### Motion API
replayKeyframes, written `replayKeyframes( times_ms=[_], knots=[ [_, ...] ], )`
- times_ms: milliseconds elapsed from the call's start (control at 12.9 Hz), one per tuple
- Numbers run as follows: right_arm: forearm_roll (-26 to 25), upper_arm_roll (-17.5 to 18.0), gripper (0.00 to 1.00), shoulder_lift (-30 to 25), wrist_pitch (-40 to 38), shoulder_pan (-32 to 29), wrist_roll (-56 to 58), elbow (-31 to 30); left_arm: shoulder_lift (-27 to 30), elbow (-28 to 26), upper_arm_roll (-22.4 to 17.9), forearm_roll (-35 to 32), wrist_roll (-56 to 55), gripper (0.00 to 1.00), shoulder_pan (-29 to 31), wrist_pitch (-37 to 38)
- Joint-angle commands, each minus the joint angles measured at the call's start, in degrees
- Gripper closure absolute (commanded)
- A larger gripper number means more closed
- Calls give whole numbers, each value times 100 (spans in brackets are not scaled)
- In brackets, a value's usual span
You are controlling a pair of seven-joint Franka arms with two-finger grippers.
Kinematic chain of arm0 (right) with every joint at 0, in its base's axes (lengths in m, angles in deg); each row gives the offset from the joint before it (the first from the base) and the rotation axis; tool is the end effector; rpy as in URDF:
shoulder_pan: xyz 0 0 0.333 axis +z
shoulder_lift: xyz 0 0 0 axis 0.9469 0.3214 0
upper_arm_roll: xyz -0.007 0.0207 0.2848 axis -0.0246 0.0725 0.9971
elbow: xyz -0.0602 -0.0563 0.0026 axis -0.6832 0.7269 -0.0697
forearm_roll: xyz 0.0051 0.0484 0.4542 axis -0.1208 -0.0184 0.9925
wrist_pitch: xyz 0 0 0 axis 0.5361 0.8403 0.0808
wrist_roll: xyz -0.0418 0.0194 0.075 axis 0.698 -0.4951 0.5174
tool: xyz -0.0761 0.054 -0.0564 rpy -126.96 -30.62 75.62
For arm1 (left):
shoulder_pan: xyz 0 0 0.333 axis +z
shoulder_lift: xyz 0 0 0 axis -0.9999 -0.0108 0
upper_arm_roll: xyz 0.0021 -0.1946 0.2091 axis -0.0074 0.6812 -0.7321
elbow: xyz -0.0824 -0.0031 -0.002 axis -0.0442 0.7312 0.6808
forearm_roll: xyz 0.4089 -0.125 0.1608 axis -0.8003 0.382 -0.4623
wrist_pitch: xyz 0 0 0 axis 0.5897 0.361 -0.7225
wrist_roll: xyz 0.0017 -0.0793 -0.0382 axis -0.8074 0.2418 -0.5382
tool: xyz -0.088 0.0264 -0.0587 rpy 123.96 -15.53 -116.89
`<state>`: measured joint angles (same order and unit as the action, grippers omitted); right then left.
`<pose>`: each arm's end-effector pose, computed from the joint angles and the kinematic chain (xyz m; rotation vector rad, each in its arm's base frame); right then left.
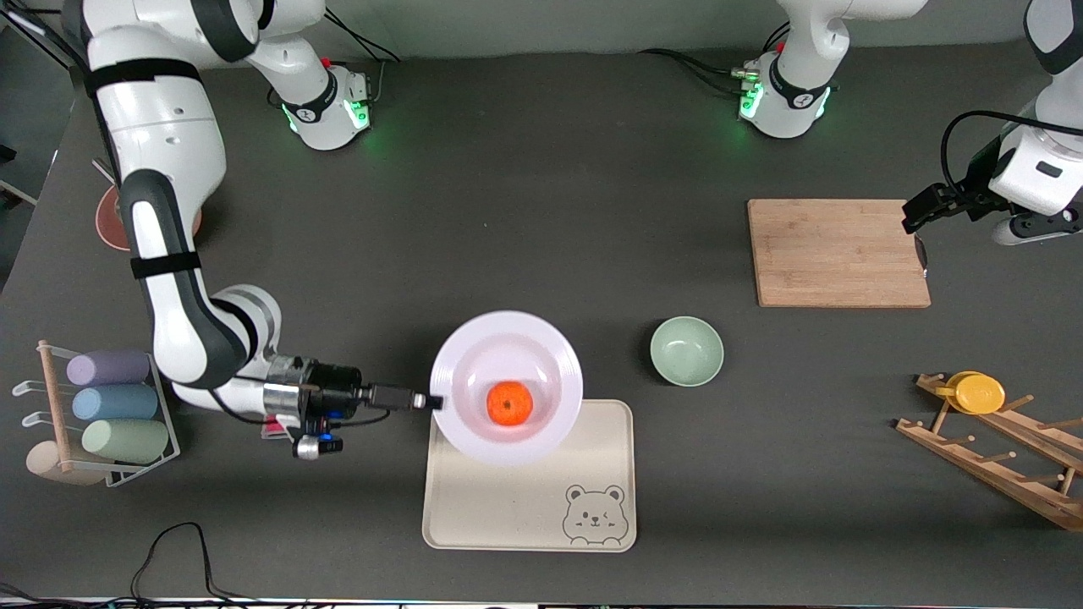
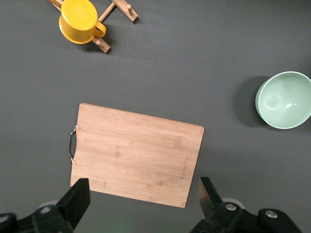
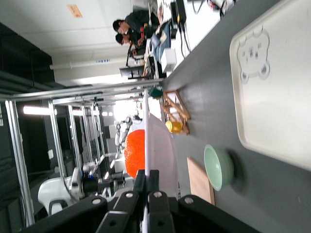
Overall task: Place orange and plate with both arms
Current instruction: 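Drag the plate with the right gripper onto the cream tray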
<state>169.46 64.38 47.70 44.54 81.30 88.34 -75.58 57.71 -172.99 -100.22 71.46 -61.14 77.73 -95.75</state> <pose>0.7424 0.1943 0.2157 -1.7180 0.2089 -0.0220 0.5498 0.0158 0.4771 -3.1161 -0.2956 0.0204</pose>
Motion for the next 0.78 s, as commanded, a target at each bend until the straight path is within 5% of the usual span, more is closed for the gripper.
replayKeyframes(
  times_ms=[0,233,543,698],
  knots=[
    [-108,33,100,1001,410,76,-440,1615,-18,-40,-44,-74,63,0,-30,-109],
    [-100,59,100,1644,956,296,-431,2524,-27,-40,-44,-74,63,0,-30,-109],
    [-12,86,100,1987,1037,358,85,2490,-36,-40,-44,-74,63,0,-30,-109],
    [608,77,100,2137,1010,358,638,2298,-36,-40,-44,-74,63,0,-30,-109]
  ],
)
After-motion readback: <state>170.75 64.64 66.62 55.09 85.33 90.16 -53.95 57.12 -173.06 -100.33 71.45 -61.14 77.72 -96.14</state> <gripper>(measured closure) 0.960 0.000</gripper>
